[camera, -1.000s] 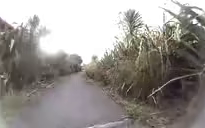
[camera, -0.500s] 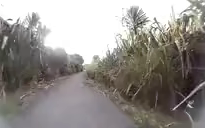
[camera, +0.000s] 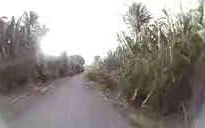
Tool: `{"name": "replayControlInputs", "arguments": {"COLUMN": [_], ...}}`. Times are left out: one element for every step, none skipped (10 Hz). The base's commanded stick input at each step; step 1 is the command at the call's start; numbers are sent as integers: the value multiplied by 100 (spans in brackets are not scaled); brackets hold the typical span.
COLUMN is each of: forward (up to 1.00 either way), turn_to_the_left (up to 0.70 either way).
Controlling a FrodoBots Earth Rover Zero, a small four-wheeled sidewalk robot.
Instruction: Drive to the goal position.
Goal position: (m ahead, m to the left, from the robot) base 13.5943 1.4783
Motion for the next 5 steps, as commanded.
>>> {"name": "replayControlInputs", "arguments": {"forward": [70, 70, 70, 70, 70], "turn_to_the_left": [35, 35, 35, 35, 35]}}
